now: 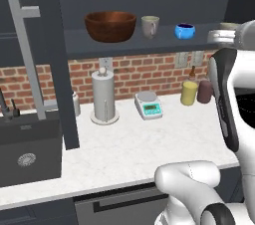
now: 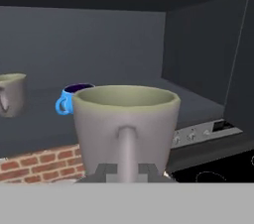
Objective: Gather all objects into one cabinet and sort the glasses and bowls to opposite sides.
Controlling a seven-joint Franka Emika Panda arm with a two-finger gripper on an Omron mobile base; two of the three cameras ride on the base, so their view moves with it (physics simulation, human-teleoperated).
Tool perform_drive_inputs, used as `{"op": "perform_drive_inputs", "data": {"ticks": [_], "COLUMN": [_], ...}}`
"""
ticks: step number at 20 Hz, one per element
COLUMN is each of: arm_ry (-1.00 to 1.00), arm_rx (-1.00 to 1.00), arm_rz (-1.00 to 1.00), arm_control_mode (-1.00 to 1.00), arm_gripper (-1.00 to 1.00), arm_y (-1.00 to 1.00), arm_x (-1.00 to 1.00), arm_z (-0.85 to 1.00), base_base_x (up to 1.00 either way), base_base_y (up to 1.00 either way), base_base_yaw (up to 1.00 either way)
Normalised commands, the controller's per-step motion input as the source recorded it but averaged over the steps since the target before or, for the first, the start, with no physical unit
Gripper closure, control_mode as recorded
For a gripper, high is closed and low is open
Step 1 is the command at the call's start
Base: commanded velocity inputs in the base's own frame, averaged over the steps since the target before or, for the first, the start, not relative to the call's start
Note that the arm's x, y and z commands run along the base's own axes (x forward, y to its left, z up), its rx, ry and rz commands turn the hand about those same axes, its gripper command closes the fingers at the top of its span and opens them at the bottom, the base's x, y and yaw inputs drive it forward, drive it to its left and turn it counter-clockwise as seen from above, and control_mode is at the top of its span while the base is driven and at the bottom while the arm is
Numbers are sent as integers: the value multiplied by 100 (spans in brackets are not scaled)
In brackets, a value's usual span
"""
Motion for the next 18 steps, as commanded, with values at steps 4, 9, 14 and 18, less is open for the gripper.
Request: {"op": "perform_drive_inputs", "data": {"ticks": [4,9,14,18], "arm_ry": [0,0,0,0], "arm_rx": [0,0,0,2], "arm_rz": [-6,-1,0,3], "arm_control_mode": [-100,-100,-100,-100], "arm_gripper": [100,100,100,100], "arm_y": [-17,0,-1,-18], "arm_x": [49,54,69,75], "arm_z": [0,-7,-20,-24], "base_base_x": [0,0,0,0], "base_base_y": [0,0,0,0], "base_base_yaw": [0,0,0,0]}}
